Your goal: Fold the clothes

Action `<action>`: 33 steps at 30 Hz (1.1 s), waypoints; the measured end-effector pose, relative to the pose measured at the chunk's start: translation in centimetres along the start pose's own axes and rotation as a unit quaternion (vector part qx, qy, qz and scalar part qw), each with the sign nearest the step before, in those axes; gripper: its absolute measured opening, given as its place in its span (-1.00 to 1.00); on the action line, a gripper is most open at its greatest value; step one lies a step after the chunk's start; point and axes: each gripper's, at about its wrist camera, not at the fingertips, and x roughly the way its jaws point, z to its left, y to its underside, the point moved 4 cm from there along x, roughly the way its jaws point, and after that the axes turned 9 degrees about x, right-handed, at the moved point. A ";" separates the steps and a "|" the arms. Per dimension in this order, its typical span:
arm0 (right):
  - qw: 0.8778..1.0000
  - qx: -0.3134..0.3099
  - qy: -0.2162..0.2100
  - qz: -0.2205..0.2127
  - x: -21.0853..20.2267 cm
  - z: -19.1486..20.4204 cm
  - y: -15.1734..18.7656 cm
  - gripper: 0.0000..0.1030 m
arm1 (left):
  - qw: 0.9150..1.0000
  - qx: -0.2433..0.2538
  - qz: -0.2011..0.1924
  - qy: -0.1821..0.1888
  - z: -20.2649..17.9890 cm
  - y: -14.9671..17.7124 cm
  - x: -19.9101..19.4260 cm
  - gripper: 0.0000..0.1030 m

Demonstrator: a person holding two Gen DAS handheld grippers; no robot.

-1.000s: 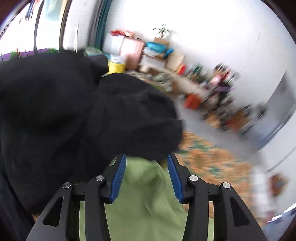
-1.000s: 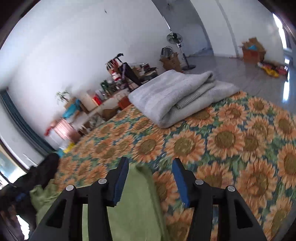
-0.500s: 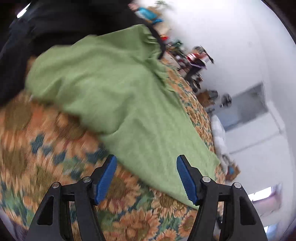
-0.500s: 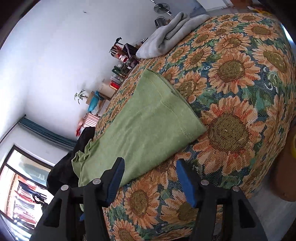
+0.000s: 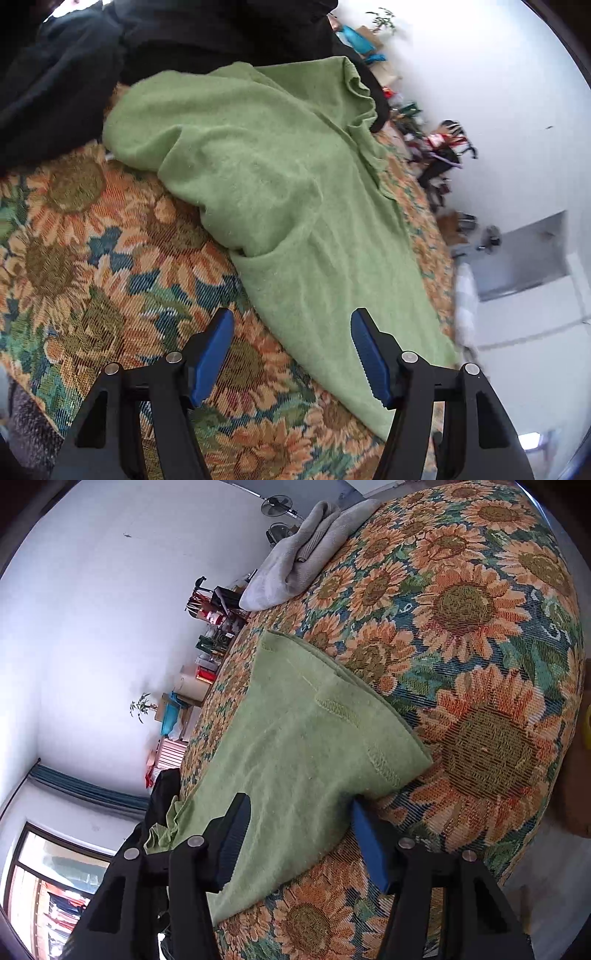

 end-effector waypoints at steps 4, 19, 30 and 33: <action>0.999 0.016 0.032 0.009 -0.3 -0.5 -0.1 -0.23 | 0.999 0.020 0.009 -0.046 -0.6 -1.0 0.6 0.28; 0.967 -0.100 0.229 -0.049 1.9 4.3 3.4 0.41 | 0.995 0.009 0.038 -0.091 4.2 -5.4 0.7 0.28; 0.995 -0.024 0.099 -0.022 -2.0 -0.3 0.8 -0.88 | 0.997 -0.017 -0.034 -0.061 6.1 -8.4 1.7 -0.81; 0.994 -0.031 0.097 -0.026 -2.0 -0.3 1.0 -0.88 | 0.997 -0.011 -0.049 -0.056 6.9 -10.2 1.2 -0.85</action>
